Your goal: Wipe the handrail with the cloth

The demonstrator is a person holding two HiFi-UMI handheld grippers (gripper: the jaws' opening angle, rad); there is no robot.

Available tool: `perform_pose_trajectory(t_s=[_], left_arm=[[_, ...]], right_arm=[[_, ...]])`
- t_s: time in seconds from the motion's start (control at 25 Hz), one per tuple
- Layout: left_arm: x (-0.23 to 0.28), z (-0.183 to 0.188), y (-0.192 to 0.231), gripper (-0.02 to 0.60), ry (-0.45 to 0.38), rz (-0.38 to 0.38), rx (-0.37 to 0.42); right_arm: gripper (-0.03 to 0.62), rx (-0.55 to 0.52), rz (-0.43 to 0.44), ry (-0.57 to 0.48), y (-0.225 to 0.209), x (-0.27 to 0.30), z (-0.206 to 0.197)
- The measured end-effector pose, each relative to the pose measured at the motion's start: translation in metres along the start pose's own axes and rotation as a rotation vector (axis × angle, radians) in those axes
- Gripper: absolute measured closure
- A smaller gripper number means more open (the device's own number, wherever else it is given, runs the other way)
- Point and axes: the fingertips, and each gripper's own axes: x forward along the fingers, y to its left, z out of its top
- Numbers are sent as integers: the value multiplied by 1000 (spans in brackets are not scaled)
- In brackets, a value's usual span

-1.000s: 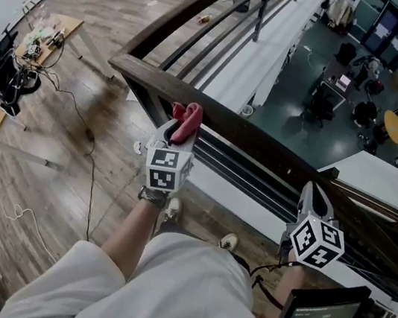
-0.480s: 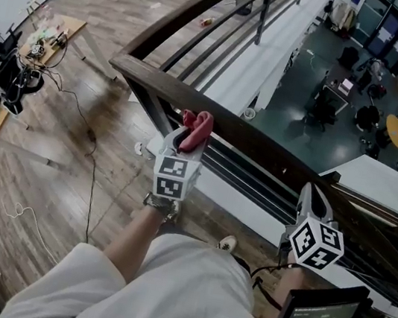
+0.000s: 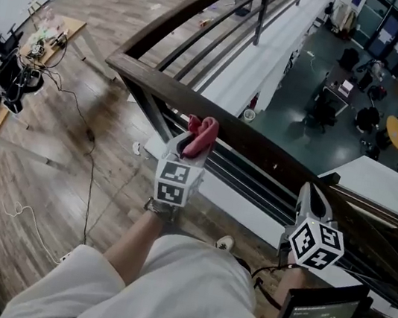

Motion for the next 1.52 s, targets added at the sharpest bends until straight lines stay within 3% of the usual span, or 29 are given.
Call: perform_pose_trajectory(t_s=[0.32,1.12,1.52], left_arm=[[0,-2,-39,457,10,-47,62],[1,-1,-124,456,82,-93,95],[2,-6,-175,456,117,-154,134]], right_arm=[[591,-3,9,1,-10,-6,-4],[591,2,-4,-12,-63,-41,-3],[591,15,-22,-15,-93,-58,-3]])
